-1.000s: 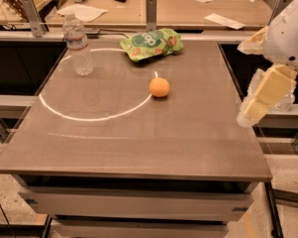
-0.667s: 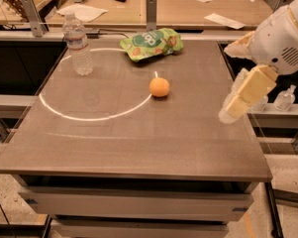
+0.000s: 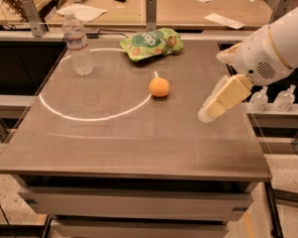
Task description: Move orange near water bottle
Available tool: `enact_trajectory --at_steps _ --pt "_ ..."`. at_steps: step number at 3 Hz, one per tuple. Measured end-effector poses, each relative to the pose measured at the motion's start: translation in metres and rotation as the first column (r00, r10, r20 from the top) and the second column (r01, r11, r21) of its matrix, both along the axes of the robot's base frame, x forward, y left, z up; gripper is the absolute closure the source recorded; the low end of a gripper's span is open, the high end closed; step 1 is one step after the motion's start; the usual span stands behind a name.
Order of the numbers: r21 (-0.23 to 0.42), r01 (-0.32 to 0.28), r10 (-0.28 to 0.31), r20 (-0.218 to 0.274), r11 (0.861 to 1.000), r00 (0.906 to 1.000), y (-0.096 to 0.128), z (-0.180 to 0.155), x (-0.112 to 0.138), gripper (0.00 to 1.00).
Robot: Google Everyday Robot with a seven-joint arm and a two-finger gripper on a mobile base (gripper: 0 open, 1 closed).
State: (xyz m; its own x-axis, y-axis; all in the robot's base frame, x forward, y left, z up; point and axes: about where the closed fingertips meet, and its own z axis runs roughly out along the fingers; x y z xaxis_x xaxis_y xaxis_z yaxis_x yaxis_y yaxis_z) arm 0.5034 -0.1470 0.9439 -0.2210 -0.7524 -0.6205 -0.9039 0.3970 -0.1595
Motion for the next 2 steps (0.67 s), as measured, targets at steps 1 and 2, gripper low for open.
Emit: enact_trajectory --at_steps 1,2 --pt "0.036 0.01 -0.011 0.051 0.999 0.9986 -0.01 -0.007 0.019 0.0" --pt "-0.016 0.041 -0.04 0.064 0.999 0.9972 -0.023 -0.011 0.033 0.0"
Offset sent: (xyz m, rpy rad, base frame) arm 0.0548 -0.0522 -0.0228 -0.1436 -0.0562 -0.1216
